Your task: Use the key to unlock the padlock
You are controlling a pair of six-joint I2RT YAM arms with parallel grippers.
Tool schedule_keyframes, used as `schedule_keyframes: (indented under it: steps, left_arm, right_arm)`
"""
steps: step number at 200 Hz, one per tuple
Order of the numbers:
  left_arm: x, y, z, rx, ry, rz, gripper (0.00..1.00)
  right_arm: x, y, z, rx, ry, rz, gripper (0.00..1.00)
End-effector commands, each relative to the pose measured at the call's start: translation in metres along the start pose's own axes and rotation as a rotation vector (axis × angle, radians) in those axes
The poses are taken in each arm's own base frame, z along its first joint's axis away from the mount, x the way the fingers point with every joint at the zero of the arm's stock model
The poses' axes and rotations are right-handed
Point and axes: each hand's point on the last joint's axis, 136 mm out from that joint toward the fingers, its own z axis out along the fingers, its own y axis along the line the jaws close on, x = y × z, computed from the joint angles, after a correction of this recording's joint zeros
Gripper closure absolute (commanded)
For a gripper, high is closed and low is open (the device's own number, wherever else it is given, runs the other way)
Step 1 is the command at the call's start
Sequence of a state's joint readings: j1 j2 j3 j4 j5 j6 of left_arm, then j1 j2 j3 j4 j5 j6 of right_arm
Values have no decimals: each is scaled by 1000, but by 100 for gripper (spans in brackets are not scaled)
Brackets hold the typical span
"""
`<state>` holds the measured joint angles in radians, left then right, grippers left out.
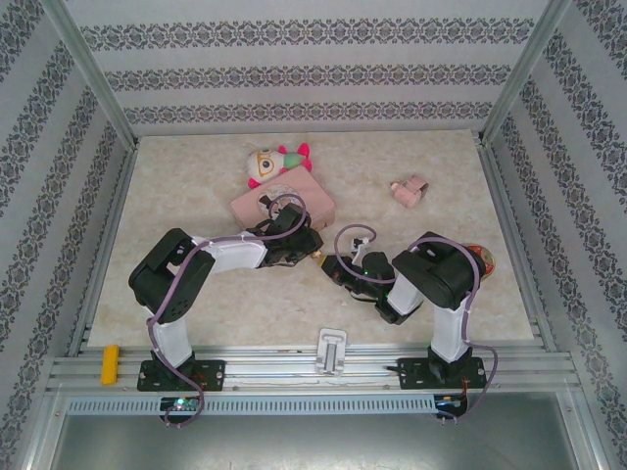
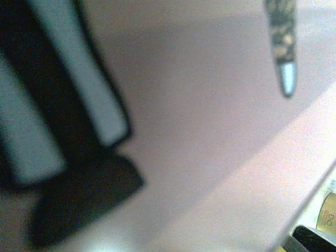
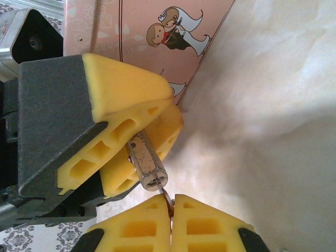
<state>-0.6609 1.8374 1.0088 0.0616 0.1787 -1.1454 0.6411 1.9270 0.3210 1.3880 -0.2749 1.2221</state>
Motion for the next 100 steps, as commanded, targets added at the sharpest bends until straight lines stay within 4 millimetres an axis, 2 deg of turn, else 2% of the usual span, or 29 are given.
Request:
schedule_keyframes:
  steps: [1, 100]
  left_arm:
    - [53, 31, 2, -73, 228, -102, 97]
    - [54, 32, 2, -73, 228, -103, 97]
  right_arm:
    - [-17, -9, 2, 28, -60, 17, 100]
    - [-28, -7, -1, 17, -74, 23, 100]
